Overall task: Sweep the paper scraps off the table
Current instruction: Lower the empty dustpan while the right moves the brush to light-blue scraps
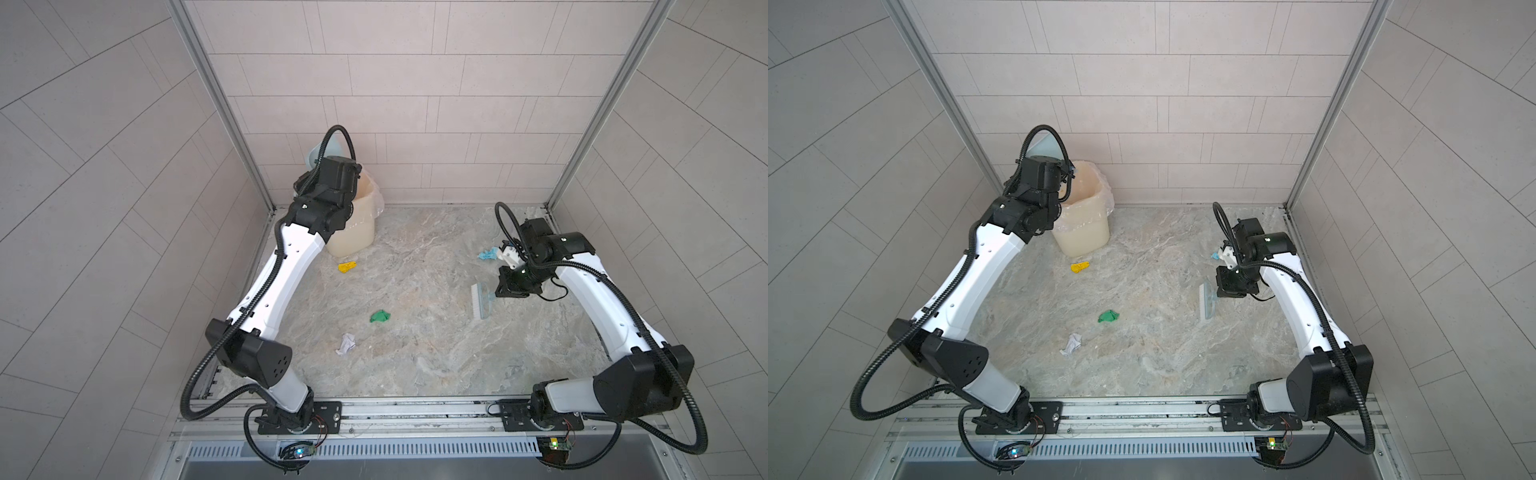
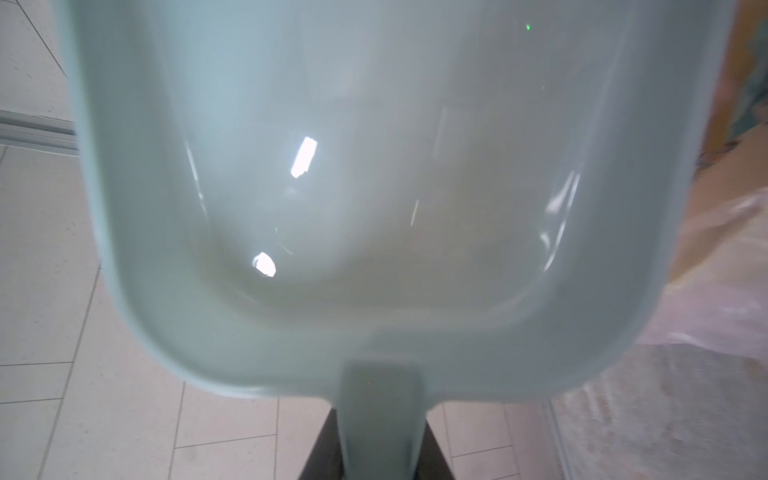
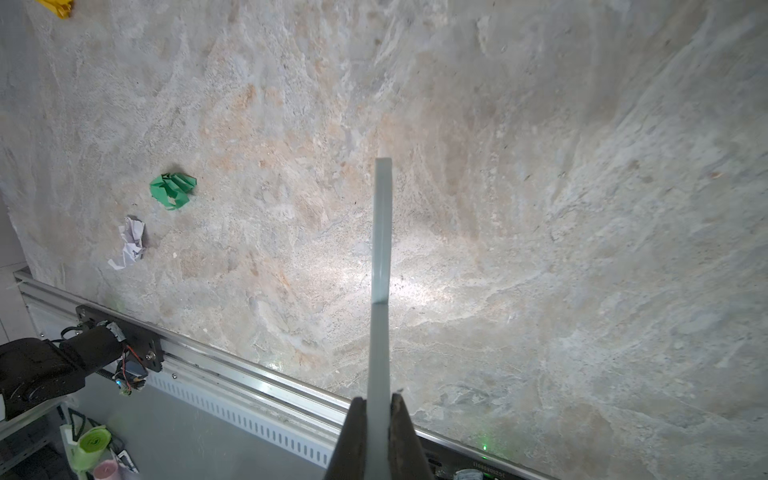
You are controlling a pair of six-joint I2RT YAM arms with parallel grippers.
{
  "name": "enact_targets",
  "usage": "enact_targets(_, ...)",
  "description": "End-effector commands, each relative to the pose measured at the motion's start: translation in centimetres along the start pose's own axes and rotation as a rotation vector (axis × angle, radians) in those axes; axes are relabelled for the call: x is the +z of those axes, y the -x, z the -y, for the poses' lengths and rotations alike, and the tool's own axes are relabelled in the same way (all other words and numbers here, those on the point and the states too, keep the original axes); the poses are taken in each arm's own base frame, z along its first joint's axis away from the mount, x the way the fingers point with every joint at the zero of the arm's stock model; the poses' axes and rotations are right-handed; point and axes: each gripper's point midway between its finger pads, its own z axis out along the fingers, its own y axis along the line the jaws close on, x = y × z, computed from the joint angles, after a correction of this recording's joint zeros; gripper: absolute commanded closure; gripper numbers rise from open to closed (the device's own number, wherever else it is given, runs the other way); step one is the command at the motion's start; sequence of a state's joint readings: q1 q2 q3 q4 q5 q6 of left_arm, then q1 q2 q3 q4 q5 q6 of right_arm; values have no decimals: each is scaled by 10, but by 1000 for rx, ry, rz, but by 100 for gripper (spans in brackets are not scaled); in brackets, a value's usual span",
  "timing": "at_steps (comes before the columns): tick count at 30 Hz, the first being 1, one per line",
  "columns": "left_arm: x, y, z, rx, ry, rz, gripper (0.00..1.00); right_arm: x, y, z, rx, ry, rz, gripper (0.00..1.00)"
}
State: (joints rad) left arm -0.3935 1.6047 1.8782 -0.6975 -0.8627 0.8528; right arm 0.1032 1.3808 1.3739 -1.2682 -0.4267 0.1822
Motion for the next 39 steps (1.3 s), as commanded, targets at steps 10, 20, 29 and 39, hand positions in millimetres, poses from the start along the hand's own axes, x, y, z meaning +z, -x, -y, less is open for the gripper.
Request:
enact_targets(10,-83,31,127,-79,-518,178,100,-26,76,26,-88,-209,166,100)
enact_targets(20,-113,29,226,-101,-801,127,100,-40,155,48,-191,-434,286,100)
enact_targets(29,-144,20,298,-18,-1002,79,100,-14,210,77,-292,-640,227,100)
enact_targets(39,-154,5,335,50,-1067,46,100,33,242,93,-354,-691,162,100)
